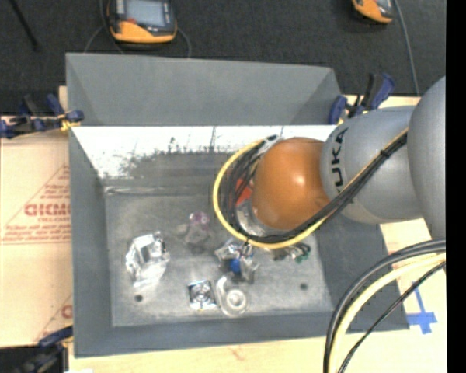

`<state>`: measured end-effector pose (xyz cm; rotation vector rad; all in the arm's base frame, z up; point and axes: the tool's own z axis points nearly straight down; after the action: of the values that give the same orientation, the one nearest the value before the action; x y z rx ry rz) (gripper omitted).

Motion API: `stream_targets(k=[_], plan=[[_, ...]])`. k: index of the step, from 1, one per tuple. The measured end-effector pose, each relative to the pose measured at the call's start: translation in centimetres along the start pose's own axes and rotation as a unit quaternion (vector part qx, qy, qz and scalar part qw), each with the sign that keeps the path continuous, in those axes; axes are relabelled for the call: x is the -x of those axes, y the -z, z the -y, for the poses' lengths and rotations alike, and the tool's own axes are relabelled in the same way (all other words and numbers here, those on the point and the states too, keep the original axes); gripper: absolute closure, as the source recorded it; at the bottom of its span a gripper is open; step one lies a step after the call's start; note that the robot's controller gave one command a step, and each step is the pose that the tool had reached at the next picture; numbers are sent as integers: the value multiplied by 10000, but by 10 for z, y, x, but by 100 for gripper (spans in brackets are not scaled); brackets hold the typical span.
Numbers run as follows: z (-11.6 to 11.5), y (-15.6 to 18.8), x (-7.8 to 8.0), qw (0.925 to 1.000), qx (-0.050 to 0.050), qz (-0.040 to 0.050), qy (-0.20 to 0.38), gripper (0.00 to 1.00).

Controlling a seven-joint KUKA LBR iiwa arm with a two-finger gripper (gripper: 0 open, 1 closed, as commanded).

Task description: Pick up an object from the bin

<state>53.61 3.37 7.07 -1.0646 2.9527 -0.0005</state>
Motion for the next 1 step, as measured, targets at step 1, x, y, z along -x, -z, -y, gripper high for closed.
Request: stream_targets(k=[1], plan=[[-2,134,-10,10000,-27,28,-31,100]])
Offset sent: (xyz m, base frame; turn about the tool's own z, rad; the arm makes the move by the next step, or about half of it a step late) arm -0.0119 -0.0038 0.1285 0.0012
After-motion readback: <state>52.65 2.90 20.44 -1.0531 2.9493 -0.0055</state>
